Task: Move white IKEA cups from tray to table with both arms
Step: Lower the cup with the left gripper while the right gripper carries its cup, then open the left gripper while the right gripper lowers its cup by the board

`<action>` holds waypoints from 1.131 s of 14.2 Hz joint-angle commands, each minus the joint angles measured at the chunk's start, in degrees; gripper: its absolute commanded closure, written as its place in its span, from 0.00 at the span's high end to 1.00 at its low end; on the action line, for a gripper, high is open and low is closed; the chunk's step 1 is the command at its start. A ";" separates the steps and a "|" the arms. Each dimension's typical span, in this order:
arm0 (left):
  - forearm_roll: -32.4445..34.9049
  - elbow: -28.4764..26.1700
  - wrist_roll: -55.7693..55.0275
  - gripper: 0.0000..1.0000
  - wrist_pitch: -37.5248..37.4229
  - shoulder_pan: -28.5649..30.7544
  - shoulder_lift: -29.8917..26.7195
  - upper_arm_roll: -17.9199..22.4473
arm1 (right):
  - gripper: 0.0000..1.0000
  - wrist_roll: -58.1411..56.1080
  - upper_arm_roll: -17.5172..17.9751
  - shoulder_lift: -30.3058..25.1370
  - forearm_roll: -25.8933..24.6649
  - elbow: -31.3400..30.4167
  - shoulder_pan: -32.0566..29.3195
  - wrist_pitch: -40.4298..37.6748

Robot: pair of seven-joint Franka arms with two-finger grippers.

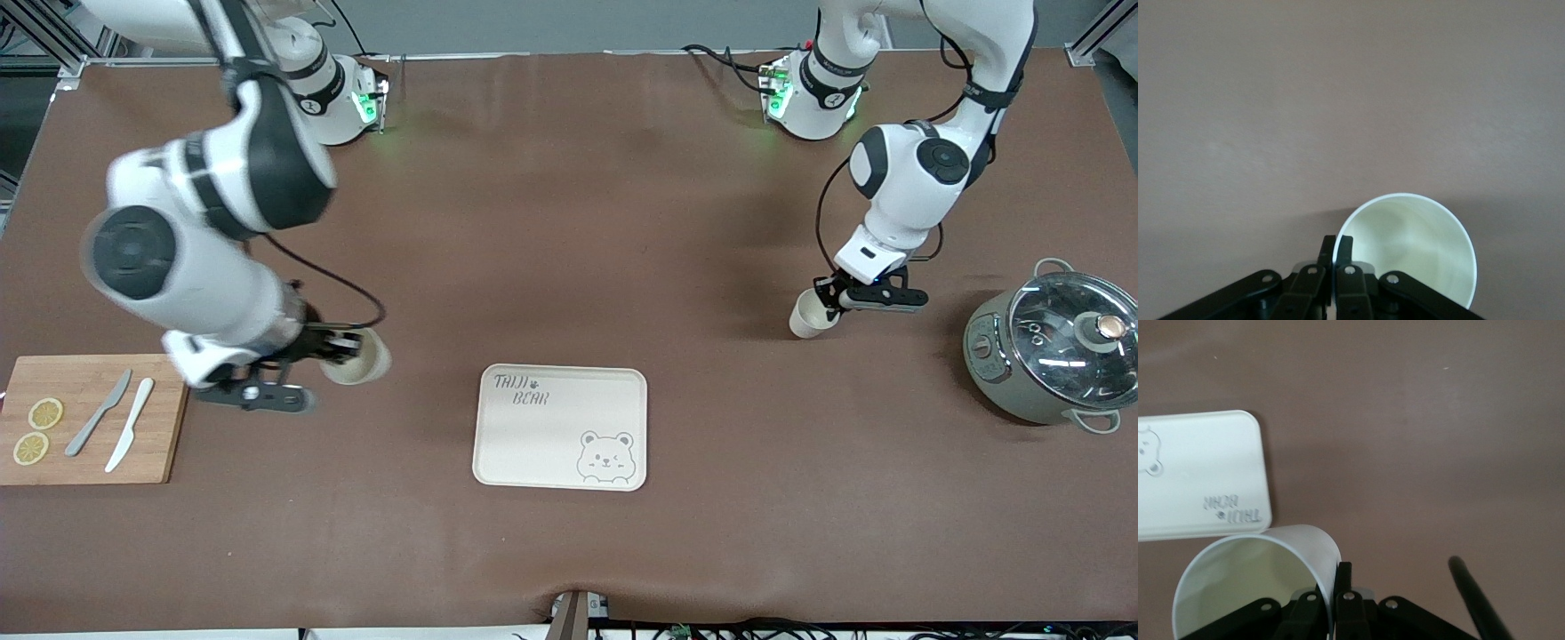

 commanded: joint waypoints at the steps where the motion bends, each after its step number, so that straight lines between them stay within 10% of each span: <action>1: -2.33 0.41 1.80 0.00 0.65 0.15 0.75 -1.03 | 0.00 -12.34 0.95 -1.81 0.96 -1.62 -7.04 -1.62; 11: -2.34 0.41 3.11 0.00 0.83 0.15 1.19 -1.12 | 0.00 -25.83 0.68 -1.46 -4.13 -2.76 -14.17 -0.75; 12: -2.34 0.41 3.12 0.18 0.83 0.15 1.19 -1.12 | 0.00 -27.14 0.68 -1.55 -4.13 -3.72 -14.70 -0.31; 16: -2.34 0.41 3.12 0.29 0.83 0.15 1.19 -1.12 | 0.00 -28.47 0.77 -3.65 -4.05 -12.05 -15.93 8.63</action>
